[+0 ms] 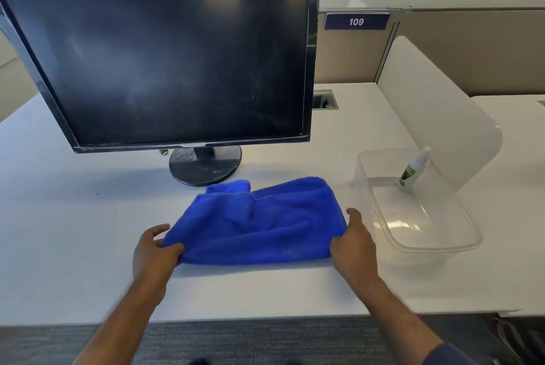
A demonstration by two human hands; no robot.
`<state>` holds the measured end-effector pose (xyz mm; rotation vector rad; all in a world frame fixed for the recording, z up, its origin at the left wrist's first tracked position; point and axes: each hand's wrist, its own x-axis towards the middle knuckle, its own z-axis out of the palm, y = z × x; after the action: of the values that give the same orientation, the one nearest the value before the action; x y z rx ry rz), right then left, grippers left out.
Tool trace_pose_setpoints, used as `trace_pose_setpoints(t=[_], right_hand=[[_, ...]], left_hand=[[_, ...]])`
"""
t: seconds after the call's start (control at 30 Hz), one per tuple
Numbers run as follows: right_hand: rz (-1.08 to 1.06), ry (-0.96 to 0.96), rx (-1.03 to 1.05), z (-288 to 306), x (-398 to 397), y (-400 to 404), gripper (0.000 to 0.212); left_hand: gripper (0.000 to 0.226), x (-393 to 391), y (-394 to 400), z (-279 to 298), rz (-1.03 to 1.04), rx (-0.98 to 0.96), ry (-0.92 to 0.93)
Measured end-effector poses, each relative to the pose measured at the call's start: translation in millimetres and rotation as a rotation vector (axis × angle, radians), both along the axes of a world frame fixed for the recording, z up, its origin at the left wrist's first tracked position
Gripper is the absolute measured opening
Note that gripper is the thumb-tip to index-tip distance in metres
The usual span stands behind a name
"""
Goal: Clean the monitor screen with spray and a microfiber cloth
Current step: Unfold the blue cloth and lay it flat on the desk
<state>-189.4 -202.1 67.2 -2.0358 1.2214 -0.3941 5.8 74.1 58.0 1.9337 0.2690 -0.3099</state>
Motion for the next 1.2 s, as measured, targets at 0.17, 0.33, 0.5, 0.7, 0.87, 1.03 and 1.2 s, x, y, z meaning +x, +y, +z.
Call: trace_pose_setpoints(t=[0.17, 0.33, 0.5, 0.7, 0.87, 1.03, 1.2], right_hand=[[0.224, 0.198, -0.485, 11, 12, 11, 0.047], [0.501, 0.158, -0.354, 2, 40, 6, 0.043], [0.607, 0.373, -0.321, -34, 41, 1, 0.077], [0.494, 0.445, -0.395, -55, 20, -3, 0.102], [0.451, 0.443, -0.389, -57, 13, 2, 0.104], [0.487, 0.472, -0.308, -45, 18, 1, 0.097], [0.388, 0.051, -0.291, 1, 25, -14, 0.058]], left_hand=[[0.051, -11, -1, -1, -0.232, 0.320, -0.188], [0.031, -6, -30, 9, -0.435, 0.461, -0.536], [0.050, -7, -69, -8, -0.747, 0.515, -0.585], [0.080, 0, -58, -49, -0.837, 0.798, -0.524], [0.086, 1, -58, -54, -0.836, 0.835, -0.533], [0.091, 2, -57, -56, -0.848, 0.844, -0.547], [0.096, 1, -58, -60, -0.836, 0.853, -0.568]])
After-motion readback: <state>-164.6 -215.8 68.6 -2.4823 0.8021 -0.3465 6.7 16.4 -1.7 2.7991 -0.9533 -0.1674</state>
